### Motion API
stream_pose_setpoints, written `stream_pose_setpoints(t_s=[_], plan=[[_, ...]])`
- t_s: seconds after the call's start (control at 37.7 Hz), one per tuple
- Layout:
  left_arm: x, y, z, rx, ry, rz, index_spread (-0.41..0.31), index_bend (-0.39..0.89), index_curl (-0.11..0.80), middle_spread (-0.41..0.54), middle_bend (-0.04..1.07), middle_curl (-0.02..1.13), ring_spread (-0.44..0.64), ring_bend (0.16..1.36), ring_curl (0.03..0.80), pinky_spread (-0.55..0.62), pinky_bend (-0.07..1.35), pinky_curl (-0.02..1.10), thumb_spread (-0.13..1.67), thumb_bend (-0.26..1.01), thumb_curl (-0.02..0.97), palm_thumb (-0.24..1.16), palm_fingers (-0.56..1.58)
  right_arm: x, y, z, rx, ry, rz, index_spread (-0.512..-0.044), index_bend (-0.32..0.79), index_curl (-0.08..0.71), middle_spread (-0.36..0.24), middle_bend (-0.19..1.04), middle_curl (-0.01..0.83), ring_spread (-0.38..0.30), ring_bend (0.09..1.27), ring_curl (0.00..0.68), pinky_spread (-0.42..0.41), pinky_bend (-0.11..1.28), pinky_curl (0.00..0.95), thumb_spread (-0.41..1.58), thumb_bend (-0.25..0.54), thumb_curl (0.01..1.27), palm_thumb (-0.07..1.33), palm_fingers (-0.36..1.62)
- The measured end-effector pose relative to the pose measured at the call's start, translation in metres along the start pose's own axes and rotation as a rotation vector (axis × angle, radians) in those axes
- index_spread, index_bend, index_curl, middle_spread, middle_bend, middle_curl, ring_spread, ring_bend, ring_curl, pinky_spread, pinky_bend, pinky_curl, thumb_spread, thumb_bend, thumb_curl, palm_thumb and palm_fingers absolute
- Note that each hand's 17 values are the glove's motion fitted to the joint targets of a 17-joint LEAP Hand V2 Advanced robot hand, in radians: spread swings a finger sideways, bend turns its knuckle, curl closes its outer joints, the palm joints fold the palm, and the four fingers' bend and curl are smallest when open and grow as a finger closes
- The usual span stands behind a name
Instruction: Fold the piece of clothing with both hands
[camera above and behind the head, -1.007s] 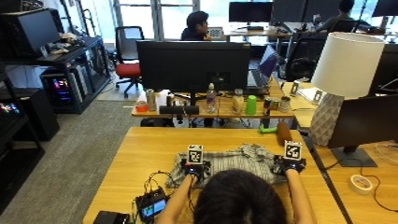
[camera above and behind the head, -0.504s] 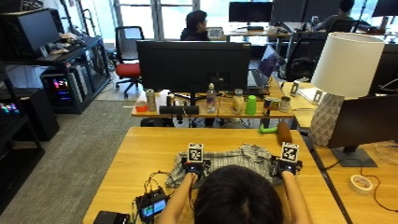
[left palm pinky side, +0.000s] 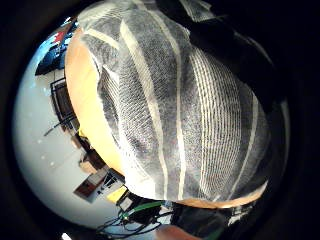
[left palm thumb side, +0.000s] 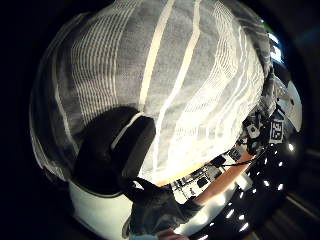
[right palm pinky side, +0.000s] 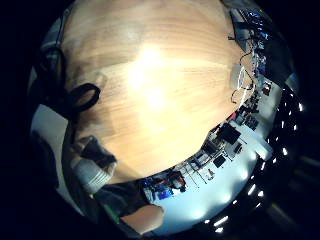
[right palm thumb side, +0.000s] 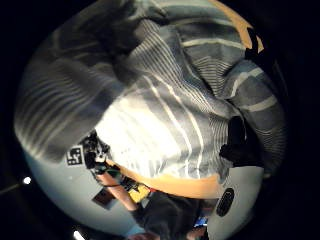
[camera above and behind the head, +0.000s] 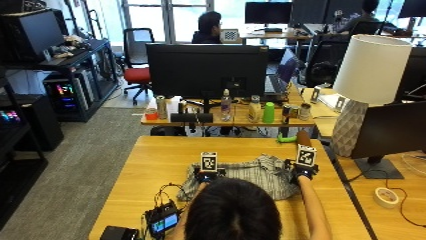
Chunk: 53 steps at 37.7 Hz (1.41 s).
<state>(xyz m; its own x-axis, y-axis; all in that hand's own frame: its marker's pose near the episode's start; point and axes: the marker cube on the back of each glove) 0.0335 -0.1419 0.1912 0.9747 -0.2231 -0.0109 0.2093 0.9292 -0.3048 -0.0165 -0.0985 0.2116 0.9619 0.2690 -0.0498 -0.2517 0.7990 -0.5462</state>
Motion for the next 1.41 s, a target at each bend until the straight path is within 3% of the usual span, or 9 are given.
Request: stream_pose_setpoints(t_s=[0.13, 0.29, 0.34, 0.53, 0.61, 0.82, 1.14, 1.25, 1.41], plan=[[-0.003, 0.004, 0.001, -0.035, -0.004, -0.066, -0.125, 0.19, 0.351, 0.121, 0.15, 0.26, 0.33, 0.54, 0.298, 0.37, 0.63, 0.35, 1.05, -0.02, 0.253, 0.14, 0.21, -0.002, 0.018, -0.020, -0.033, 0.010, 0.070, -0.246, 0.12, 0.183, -0.143, 0.36, 0.476, -0.227, 0.77, 0.465, -0.289, 0.80, 0.414, 0.94, 0.127, 0.41, 1.03, 1.19], [0.002, -0.003, 0.000, 0.019, 0.019, 0.009, -0.126, 0.18, 0.360, 0.115, 0.15, 0.26, 0.32, 0.53, 0.297, 0.36, 0.62, 0.35, 1.04, -0.02, 0.257, 0.15, 0.22, -0.013, 0.040, -0.055, 0.041, 0.040, 0.099, -0.237, 0.12, 0.208, -0.152, 0.32, 0.479, -0.228, 0.77, 0.467, -0.298, 0.78, 0.413, 0.85, 0.076, 0.44, 1.04, 1.20], [0.002, -0.004, -0.001, 0.031, 0.018, 0.015, -0.126, 0.18, 0.362, 0.114, 0.15, 0.26, 0.32, 0.53, 0.297, 0.36, 0.62, 0.35, 1.04, -0.02, 0.258, 0.15, 0.22, -0.021, 0.046, -0.069, 0.089, 0.059, 0.085, -0.234, 0.11, 0.209, -0.153, 0.37, 0.496, -0.229, 0.75, 0.463, -0.300, 0.77, 0.411, 0.82, 0.060, 0.45, 1.05, 1.21], [0.003, -0.003, 0.001, 0.038, 0.006, 0.065, -0.127, 0.18, 0.369, 0.112, 0.15, 0.26, 0.32, 0.53, 0.297, 0.36, 0.61, 0.35, 1.04, -0.02, 0.257, 0.16, 0.22, -0.083, 0.081, -0.127, 0.263, 0.155, -0.025, -0.230, 0.11, 0.226, -0.156, 0.37, 0.505, -0.231, 0.75, 0.468, -0.311, 0.75, 0.412, 0.71, 0.012, 0.50, 1.06, 1.22], [0.003, -0.002, 0.001, 0.026, 0.010, 0.052, -0.128, 0.17, 0.372, 0.112, 0.14, 0.26, 0.32, 0.53, 0.298, 0.36, 0.61, 0.35, 1.04, -0.02, 0.258, 0.16, 0.21, -0.110, 0.092, -0.138, 0.264, 0.206, -0.069, -0.230, 0.11, 0.233, -0.157, 0.37, 0.508, -0.232, 0.75, 0.468, -0.312, 0.75, 0.414, 0.68, -0.004, 0.52, 1.07, 1.22], [0.001, 0.001, 0.003, 0.012, 0.008, 0.052, -0.127, 0.17, 0.373, 0.115, 0.15, 0.25, 0.32, 0.54, 0.299, 0.37, 0.61, 0.35, 1.04, -0.02, 0.259, 0.16, 0.21, -0.166, 0.037, -0.156, 0.350, 0.270, -0.104, -0.229, 0.11, 0.247, -0.159, 0.36, 0.514, -0.233, 0.74, 0.470, -0.315, 0.75, 0.420, 0.60, -0.022, 0.56, 1.08, 1.21], [-0.013, 0.007, -0.010, -0.036, 0.111, 0.076, -0.114, 0.14, 0.355, 0.128, 0.15, 0.26, 0.32, 0.56, 0.307, 0.37, 0.63, 0.35, 1.06, -0.02, 0.255, 0.15, 0.19, -0.206, 0.056, -0.153, 0.318, 0.332, -0.101, -0.226, 0.10, 0.253, -0.153, 0.39, 0.529, -0.235, 0.73, 0.473, -0.318, 0.74, 0.421, 0.54, -0.026, 0.61, 1.07, 1.22], [-0.025, 0.014, -0.021, -0.040, 0.182, 0.063, -0.110, 0.12, 0.340, 0.133, 0.17, 0.26, 0.27, 0.60, 0.316, 0.36, 0.62, 0.35, 1.07, -0.02, 0.251, 0.15, 0.21, -0.204, 0.097, -0.153, 0.313, 0.332, -0.080, -0.225, 0.10, 0.253, -0.153, 0.39, 0.533, -0.236, 0.73, 0.475, -0.319, 0.74, 0.423, 0.52, -0.028, 0.62, 1.07, 1.21], [-0.035, 0.030, -0.049, -0.012, 0.291, 0.099, -0.105, 0.12, 0.322, 0.127, 0.17, 0.27, 0.23, 0.63, 0.324, 0.33, 0.62, 0.35, 1.10, -0.02, 0.250, 0.17, 0.23, -0.210, 0.115, -0.156, 0.330, 0.322, -0.109, -0.223, 0.09, 0.252, -0.152, 0.40, 0.537, -0.237, 0.73, 0.477, -0.319, 0.74, 0.427, 0.51, -0.027, 0.64, 1.07, 1.21]])
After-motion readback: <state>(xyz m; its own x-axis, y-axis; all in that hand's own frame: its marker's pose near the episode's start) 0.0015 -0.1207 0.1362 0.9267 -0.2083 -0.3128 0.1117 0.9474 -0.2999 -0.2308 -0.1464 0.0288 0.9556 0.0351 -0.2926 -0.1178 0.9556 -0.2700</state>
